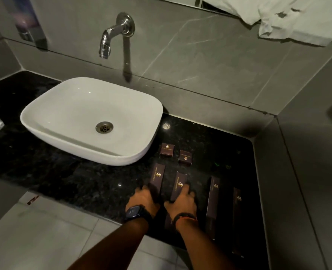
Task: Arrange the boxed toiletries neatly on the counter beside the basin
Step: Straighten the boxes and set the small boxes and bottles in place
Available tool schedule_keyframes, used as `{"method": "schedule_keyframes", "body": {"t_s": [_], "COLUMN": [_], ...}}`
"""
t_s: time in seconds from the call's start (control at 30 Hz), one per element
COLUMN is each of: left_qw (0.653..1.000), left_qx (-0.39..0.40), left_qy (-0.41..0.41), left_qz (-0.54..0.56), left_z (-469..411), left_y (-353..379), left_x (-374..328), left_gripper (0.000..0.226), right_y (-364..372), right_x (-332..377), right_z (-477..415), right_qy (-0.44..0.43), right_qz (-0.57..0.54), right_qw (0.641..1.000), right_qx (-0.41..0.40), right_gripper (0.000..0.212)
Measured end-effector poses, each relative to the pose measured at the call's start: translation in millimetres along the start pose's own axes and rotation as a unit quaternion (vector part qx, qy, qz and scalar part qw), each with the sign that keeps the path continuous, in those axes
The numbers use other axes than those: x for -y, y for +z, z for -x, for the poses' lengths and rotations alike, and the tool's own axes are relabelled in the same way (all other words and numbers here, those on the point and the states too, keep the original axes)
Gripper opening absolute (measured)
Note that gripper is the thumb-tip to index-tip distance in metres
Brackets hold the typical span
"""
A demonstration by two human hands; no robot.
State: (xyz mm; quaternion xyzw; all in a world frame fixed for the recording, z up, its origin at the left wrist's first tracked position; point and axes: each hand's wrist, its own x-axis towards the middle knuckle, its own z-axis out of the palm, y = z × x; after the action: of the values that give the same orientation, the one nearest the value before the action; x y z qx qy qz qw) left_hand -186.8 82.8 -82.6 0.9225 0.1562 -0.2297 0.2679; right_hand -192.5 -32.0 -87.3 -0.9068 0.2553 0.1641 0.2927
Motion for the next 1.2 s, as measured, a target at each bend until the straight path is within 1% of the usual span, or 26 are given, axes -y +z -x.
{"method": "schedule_keyframes", "body": {"t_s": [0.07,0.17,0.23,0.3,0.37,0.43,0.5,0.57,0.67,0.7,0.73,0.8,0.87,0.93,0.97,1.03,1.1,1.2], "left_qw": [1.0,0.995,0.992,0.989,0.985,0.982,0.98,0.977,0.975,0.974,0.974,0.973,0.972,0.971,0.97,0.967,0.964,0.961], "left_qx": [0.006,-0.02,-0.043,-0.072,-0.081,-0.083,-0.087,-0.086,-0.077,-0.073,-0.065,-0.044,-0.026,-0.011,-0.008,-0.01,-0.009,-0.005], "left_qy": [0.006,0.068,0.087,0.11,0.136,0.157,0.169,0.182,0.188,0.185,0.181,0.17,0.158,0.148,0.148,0.157,0.161,0.166], "left_qz": [-0.013,-0.077,-0.078,-0.071,-0.067,-0.064,-0.065,-0.068,-0.092,-0.105,-0.121,-0.152,-0.174,-0.188,-0.192,-0.199,-0.211,-0.222], "left_z": [0.3,-1.3,-6.7,-15.7,-31.3,-50.9,-69.3,-86.9,-108.0,-115.4,-122.8,-133.6,-141.1,-145.8,-147.4,-150.6,-151.4,-150.6], "left_y": [-0.1,-9.1,-20.1,-30.8,-35.6,-36.8,-37.3,-35.1,-30.1,-28.2,-26.1,-24.3,-23.9,-24.7,-25.2,-26.4,-27.6,-27.4], "left_x": [0.8,-8.0,-21.4,-37.9,-54.1,-69.2,-81.8,-92.6,-103.5,-106.0,-107.8,-110.0,-111.6,-113.3,-114.0,-116.7,-118.8,-121.0], "left_gripper": [0.063,0.063,0.06,0.053,0.044,0.043,0.048,0.047,0.041,0.041,0.042,0.049,0.061,0.068,0.067,0.058,0.05,0.047], "right_y": [-2.2,-15.0,-29.0,-43.1,-54.5,-62.2,-66.6,-68.1,-69.0,-69.1,-69.3,-68.6,-66.3,-66.1,-66.2,-66.4,-66.3,-67.7], "right_x": [-2.9,-1.6,4.0,10.9,17.4,21.9,24.8,25.8,27.0,28.0,28.8,30.8,33.0,36.6,38.5,41.0,42.8,44.5], "right_z": [0.5,-5.7,-16.9,-32.5,-50.6,-69.4,-86.8,-104.7,-129.8,-137.5,-144.3,-154.6,-161.4,-164.5,-165.1,-168.3,-170.4,-170.0], "right_qy": [0.003,-0.016,-0.049,-0.08,-0.107,-0.134,-0.172,-0.208,-0.247,-0.25,-0.25,-0.245,-0.233,-0.191,-0.16,-0.108,-0.082,-0.061], "right_qz": [-0.001,-0.003,-0.013,-0.013,0.011,0.055,0.101,0.155,0.273,0.295,0.302,0.289,0.26,0.22,0.199,0.174,0.163,0.134], "right_qw": [1.0,0.999,0.997,0.993,0.99,0.986,0.978,0.966,0.928,0.919,0.916,0.922,0.935,0.956,0.967,0.979,0.983,0.989], "right_qx": [0.006,-0.028,-0.063,-0.081,-0.088,-0.088,-0.066,-0.02,0.051,0.072,0.085,0.085,0.063,0.037,0.024,0.008,0.007,-0.012], "right_gripper": [0.087,0.08,0.068,0.057,0.053,0.053,0.055,0.059,0.059,0.057,0.057,0.059,0.057,0.051,0.05,0.057,0.067,0.071]}}
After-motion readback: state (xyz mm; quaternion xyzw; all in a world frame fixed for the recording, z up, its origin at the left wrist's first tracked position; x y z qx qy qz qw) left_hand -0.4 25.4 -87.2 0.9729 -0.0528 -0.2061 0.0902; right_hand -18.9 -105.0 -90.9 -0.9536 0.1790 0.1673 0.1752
